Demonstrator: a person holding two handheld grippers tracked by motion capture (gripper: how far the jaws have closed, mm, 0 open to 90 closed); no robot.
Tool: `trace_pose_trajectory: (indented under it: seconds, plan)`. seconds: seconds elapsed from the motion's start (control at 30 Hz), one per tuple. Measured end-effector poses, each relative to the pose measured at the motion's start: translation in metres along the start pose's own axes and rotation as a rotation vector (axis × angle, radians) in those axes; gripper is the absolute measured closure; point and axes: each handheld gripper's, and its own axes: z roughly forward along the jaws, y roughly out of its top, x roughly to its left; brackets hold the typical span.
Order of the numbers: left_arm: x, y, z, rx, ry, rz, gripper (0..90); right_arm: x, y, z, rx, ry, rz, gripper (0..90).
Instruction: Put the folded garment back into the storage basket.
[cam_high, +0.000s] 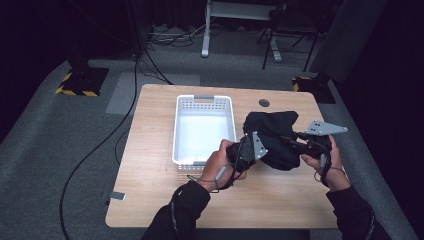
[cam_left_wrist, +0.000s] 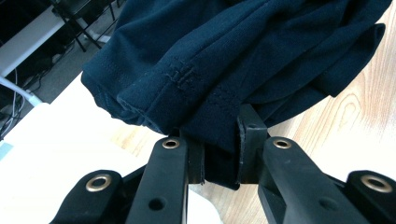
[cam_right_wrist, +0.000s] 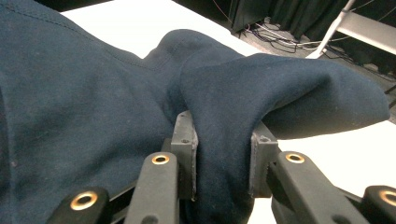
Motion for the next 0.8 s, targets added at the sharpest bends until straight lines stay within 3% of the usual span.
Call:
trace_pose_trajectory:
  seconds: [0.8]
  plan:
    - [0.019, -0.017, -0.021, 0.003, 0.059, -0.037, 77.3, 0.015, 0.027, 0.023, -0.016, 0.042, -0.040, 70.3]
